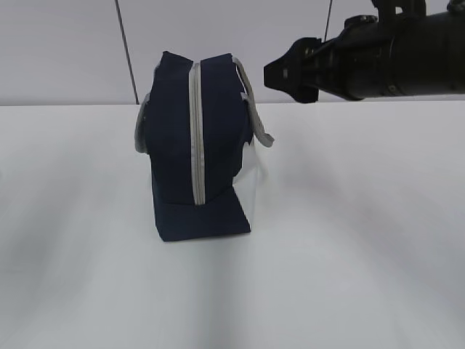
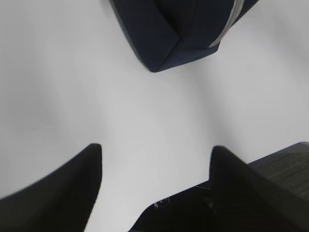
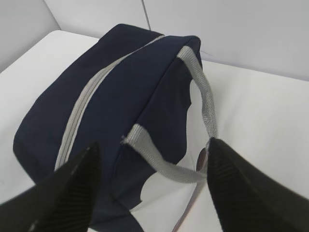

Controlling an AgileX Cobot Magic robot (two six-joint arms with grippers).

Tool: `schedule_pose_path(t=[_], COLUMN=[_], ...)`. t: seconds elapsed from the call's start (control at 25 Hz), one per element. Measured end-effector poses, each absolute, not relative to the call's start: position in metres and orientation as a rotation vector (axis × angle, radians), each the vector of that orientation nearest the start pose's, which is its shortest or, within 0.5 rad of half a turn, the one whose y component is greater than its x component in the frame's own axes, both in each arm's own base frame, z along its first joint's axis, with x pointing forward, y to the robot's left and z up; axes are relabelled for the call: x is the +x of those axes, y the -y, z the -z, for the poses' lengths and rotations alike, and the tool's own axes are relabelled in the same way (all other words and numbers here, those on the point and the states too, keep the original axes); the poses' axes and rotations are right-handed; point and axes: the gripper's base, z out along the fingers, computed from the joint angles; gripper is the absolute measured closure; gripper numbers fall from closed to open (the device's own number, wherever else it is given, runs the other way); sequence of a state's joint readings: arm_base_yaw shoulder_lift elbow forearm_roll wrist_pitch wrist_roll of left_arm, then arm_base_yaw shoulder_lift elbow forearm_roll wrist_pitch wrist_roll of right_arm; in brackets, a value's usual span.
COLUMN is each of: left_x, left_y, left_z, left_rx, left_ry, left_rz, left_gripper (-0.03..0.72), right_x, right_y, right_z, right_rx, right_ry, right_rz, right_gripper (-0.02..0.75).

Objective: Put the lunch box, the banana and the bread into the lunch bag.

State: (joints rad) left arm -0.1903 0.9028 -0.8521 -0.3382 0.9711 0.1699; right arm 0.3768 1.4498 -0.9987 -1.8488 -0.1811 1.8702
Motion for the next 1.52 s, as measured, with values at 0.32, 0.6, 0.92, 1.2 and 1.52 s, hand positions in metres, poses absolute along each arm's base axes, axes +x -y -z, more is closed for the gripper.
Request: schedule_pose_path(t=[0.32, 0.6, 0.92, 1.2, 1.52], left_x=[0.077, 0.04, 0.021, 0.022, 0.022], left_y=[0.033, 0.022, 0.016, 0.006, 0.005], left_z=[-0.3, -0.285, -0.28, -0.279, -0.279], left_rx=[0.304, 0.329, 0.309, 0.145, 0.138], left_ry=[-2.378, -2.301, -2.251, -2.266, -2.267], left_rz=[0.331, 0.263, 0.238, 0.155, 0.152], left_gripper=[0.218, 0.227, 0.267, 0.289, 0.293], right_x=[0.268, 0.239, 0.209, 0.185, 0.166], right_y=[-0.131, -0.118, -0.104, -0.093, -0.085], right_z=[-0.292, -0.294, -0.3, -0.311, -0.31], right_rx=[-0.519, -0.527, -0.534, -0.516, -0.509], right_ry=[-1.96, -1.931, -1.875, -1.801, -1.766], right_rz=[-0.396, -0.385, -0.375, -0.373, -0.371], right_gripper=[0.228, 0.228, 0.229, 0.228, 0.229])
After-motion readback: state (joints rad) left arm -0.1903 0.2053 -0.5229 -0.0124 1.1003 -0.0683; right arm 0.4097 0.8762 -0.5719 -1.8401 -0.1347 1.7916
